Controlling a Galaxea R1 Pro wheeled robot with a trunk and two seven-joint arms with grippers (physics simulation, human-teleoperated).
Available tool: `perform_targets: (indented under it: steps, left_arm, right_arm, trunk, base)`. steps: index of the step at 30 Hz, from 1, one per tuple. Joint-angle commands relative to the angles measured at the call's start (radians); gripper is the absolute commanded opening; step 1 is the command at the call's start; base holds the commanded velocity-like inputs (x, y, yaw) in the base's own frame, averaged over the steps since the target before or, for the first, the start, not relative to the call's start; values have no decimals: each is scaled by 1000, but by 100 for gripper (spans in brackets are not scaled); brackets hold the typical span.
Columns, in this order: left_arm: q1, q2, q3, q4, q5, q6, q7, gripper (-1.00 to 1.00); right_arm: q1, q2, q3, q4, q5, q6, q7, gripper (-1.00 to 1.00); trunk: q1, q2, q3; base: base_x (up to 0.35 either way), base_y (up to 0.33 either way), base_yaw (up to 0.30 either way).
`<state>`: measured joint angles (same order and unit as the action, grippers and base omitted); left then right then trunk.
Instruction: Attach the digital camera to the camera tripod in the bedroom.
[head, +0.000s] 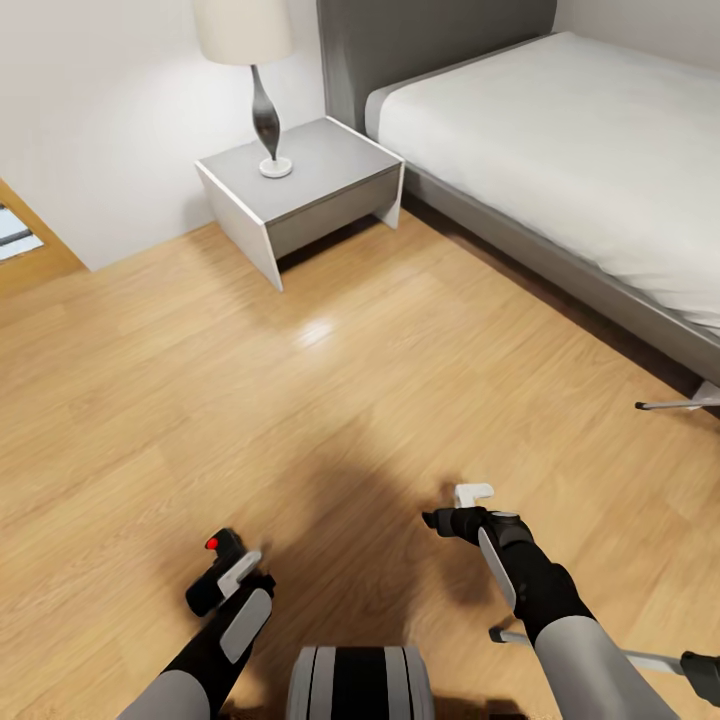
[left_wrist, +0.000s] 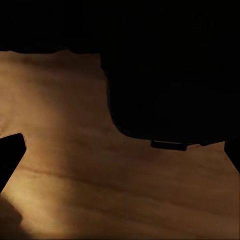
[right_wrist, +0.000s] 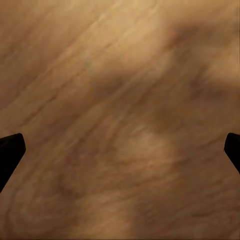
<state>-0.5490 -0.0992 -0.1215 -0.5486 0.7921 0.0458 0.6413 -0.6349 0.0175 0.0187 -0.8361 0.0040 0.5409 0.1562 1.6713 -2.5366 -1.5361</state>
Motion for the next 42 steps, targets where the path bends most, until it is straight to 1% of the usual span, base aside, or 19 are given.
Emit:
perform_targets:
  steps: [1, 13, 14, 16, 18, 19, 21, 23, 28, 34, 42]
  left_arm:
    - [0, 1, -5, -1, 2, 5, 8, 100]
    - [0, 1, -6, 5, 1, 5, 8, 100]
    - [1, 7, -2, -1, 7, 11, 2, 100]
    - [1, 7, 1, -12, 18, 17, -9, 100]
    - [1, 7, 1, -23, 18, 17, -21, 100]
    - [1, 6, 2, -29, 16, 15, -26, 100]
    - [1, 4, 0, -40, 14, 15, -15, 100]
    - [1, 2, -1, -28, 13, 19, -3, 100]
    - [1, 0, -2, -13, 12, 36, 20, 100]
    - [1, -5, -1, -6, 12, 54, 27, 100]
    - [1, -8, 0, -5, 15, 56, 26, 100]
  right_arm:
    - [0, 0, 0, -1, 1, 5, 2, 100]
    - [0, -3, 0, -1, 0, 5, 9, 100]
    - [0, -9, -2, -7, -6, 2, 15, 100]
    - [0, -20, -3, -18, -16, 0, 26, 100]
    - [0, -27, -3, -30, -27, 0, 37, 100]
    - [0, -21, -3, -35, -33, -1, 43, 100]
    - [0, -10, -3, -45, -45, -2, 54, 100]
    - [0, -3, -2, -45, -39, -3, 49, 100]
    - [0, -3, -2, -66, -39, -3, 23, 100]
    - [0, -4, -2, -78, -44, -3, 13, 100]
    - [0, -4, -2, -81, -45, -2, 11, 100]
  trunk:
    - [0, -1, -5]
    - [6, -3, -51]
    - [6, -3, -51]
    - [6, -3, -51]
    - [6, -3, -51]
    - [6, -3, -51]
    - [6, -3, -51]
    - [6, -3, -51]
    - [6, -3, -51]
    - [6, -3, -51]
    - [6, -3, -51]
  base:
    - [0, 0, 0]
    - [0, 0, 0]
    - [0, 0, 0]
    - [0, 0, 0]
    - [0, 0, 0]
    - [0, 0, 0]
    - [0, 0, 0]
    - [0, 0, 0]
    - [0, 0, 0]
    - [0, 0, 0]
    - [0, 0, 0]
